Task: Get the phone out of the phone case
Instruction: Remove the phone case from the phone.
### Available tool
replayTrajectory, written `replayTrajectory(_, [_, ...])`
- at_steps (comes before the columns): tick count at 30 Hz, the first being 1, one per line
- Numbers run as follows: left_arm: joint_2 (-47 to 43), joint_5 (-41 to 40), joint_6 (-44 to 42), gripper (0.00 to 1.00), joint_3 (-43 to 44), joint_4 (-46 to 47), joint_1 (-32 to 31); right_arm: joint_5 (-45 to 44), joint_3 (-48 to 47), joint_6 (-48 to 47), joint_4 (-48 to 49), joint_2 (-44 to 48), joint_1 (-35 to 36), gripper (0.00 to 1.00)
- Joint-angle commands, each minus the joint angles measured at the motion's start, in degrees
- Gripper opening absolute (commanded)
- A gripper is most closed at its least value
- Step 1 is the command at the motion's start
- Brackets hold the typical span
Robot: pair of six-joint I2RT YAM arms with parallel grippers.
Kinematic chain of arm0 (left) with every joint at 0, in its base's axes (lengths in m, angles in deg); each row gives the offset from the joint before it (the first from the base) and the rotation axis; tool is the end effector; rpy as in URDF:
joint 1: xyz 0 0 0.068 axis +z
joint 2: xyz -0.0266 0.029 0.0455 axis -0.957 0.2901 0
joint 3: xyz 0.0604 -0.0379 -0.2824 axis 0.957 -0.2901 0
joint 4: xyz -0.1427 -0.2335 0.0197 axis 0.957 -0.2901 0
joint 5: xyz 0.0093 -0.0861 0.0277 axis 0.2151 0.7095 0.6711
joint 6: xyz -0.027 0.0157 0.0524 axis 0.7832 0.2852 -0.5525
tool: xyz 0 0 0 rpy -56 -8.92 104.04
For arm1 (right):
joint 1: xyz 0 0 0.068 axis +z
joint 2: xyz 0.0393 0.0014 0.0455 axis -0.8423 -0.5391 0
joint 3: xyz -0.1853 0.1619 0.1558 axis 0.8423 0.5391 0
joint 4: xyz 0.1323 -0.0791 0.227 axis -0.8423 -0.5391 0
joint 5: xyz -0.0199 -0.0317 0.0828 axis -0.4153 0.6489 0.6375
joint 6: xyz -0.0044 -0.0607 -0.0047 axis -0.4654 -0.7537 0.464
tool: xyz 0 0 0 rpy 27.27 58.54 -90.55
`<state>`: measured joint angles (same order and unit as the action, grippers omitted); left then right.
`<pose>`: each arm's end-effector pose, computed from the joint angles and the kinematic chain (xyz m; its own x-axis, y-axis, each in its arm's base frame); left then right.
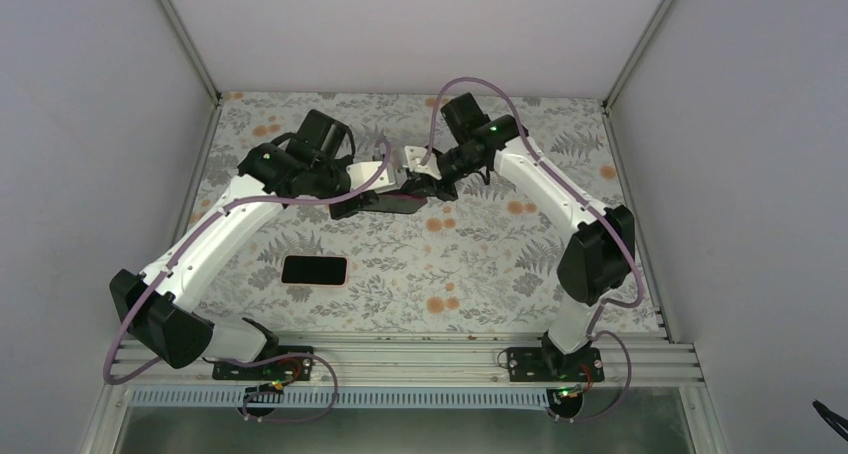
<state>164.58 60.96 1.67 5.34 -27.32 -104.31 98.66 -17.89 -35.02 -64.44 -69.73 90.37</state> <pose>0.2368 -0.1608 0.3709 -0.0933 0.7842 -0.6135 0.9491 0.2562 0.1832 0.3104 0.2404 0.3242 0.2154 -0.6045 -0.7669 -0.9649 -0.2526 -0.0720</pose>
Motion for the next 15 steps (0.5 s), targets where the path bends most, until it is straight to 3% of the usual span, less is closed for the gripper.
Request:
replayTrajectory(1, [-2.3, -1.7, 2.5, 0.03, 3.6, 34.6, 1.0, 6.3, 4.3, 3.5, -9.4, 1.2, 6.2, 0.04])
replayTrajectory(4, [-2.5, -1.7, 2.0, 0.16, 3.0, 34.8, 1.0, 5.5, 4.4, 5.0, -7.9, 2.2, 6.1, 0.04])
replayTrajectory(8, [-2.8, -0.9, 1.0, 0.57, 3.8, 33.1, 1.0, 4.8, 4.3, 7.1, -6.3, 3.3, 5.9, 0.04])
replayTrajectory(13, [-5.1, -1.5, 0.2, 0.95, 4.6, 32.0, 0.9, 3.8, 4.5, 8.8, -6.2, 3.1, 4.2, 0.04])
replayTrajectory(15, [-6.7, -2.5, -1.1, 1.00, 4.8, 31.6, 0.9, 4.7, 4.9, 10.2, -5.2, 3.5, 2.7, 0.04])
